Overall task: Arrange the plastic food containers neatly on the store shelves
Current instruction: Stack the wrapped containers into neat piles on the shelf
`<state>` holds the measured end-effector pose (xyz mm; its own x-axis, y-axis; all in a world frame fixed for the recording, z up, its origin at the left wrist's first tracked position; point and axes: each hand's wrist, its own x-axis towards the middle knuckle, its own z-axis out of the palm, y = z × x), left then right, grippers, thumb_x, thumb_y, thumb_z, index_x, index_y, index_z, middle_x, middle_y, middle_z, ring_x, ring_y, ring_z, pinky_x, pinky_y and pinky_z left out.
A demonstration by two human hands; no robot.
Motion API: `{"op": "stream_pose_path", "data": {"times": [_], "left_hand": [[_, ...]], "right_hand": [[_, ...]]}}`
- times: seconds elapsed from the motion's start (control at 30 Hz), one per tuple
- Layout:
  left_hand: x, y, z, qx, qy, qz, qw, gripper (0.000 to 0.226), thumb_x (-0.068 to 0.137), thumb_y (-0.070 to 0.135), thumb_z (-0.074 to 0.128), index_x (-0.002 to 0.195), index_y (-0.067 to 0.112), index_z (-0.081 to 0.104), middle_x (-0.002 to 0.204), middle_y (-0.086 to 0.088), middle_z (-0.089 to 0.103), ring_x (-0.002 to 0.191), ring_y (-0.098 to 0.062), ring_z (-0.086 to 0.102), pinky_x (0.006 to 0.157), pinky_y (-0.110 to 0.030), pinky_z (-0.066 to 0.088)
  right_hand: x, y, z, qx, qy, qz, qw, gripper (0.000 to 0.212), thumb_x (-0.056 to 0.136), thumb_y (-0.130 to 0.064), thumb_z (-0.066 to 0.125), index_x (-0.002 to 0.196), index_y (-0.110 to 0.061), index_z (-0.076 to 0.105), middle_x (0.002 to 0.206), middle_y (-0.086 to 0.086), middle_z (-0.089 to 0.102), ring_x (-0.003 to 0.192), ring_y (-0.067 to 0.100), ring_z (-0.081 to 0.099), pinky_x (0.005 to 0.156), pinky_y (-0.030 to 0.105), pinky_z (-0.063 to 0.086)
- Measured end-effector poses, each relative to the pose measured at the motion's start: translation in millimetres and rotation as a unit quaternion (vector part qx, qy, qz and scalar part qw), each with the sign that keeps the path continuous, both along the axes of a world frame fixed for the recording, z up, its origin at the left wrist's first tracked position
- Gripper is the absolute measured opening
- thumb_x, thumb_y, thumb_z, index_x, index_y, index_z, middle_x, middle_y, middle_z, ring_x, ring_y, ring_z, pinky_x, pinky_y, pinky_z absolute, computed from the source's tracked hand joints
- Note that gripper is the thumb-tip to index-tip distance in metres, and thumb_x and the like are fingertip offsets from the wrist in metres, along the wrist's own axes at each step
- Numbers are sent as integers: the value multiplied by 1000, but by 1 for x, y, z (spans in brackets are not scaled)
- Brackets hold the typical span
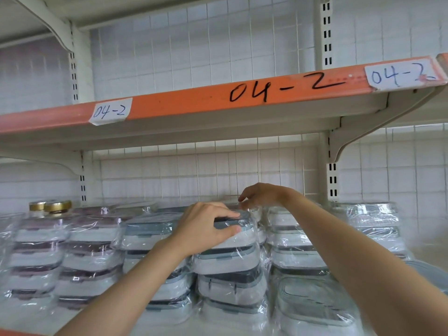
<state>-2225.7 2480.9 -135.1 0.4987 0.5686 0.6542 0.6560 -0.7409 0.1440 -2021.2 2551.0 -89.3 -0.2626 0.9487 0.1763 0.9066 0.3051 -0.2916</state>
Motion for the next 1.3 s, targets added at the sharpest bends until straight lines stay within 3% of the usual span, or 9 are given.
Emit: {"op": "stream_pose_path", "data": {"times": [0.13,0.47,0.63,0.77,0.93,1.03,1.1,1.17,1.3], "left_hand": [[1,-2,1,-6,10,11,1000,36,82,46,68,114,31,68,110,18,67,101,-3,61,95,-31,46],[17,-18,4,-3,78,55,995,31,87,28,59,117,19,58,111,11,50,109,-9,49,98,-28,40],[53,-41,-9,46,14,3,999,22,84,15,62,106,15,66,107,4,56,102,-14,52,94,-32,42],[103,-61,-35,21,71,-71,995,17,90,22,58,104,20,67,104,10,57,95,-4,49,88,-24,42],[159,-72,-59,-71,74,-109,989,27,93,29,57,118,21,62,114,10,58,109,-9,53,93,-23,40],[192,-81,-68,-80,78,-134,985,46,92,42,56,133,23,50,134,10,46,122,-6,43,100,-22,31],[217,-88,-70,-58,84,-145,984,54,90,49,54,137,24,45,137,11,41,124,-5,39,101,-24,31],[241,-93,-67,-35,85,-149,985,55,89,52,54,135,23,47,134,12,44,121,-6,42,97,-24,36],[279,-97,-60,-38,120,-159,979,42,88,48,56,120,20,59,117,10,55,113,-11,49,89,-26,40]], "right_hand": [[4,-14,2,31,-10,2,999,49,87,-48,59,128,-23,55,134,0,52,123,21,46,99,32,33],[54,-91,-6,125,-15,9,992,32,91,-34,59,121,-24,60,126,-9,59,115,11,53,90,18,33],[106,-142,-28,118,-69,-17,990,23,91,-25,60,111,-16,68,111,-4,67,98,10,59,88,21,43],[156,-178,-45,75,-76,-85,991,24,93,-21,56,105,-5,70,110,4,69,99,17,61,91,19,41],[199,-206,-69,19,-85,-149,985,29,97,-28,50,123,-22,62,129,-4,59,117,16,53,94,19,32],[219,-213,-85,1,-22,-167,986,32,96,-36,50,126,-29,59,133,-4,56,120,16,51,100,24,34],[232,-219,-96,35,45,-162,985,31,97,-29,50,126,-25,59,130,-1,58,116,13,53,93,19,37],[248,-225,-111,79,85,-180,977,29,97,-21,50,124,-18,61,125,3,62,110,12,56,82,12,36],[295,-230,-143,86,13,-265,960,36,96,-16,49,132,-11,53,141,4,47,130,21,43,102,23,28]]}}
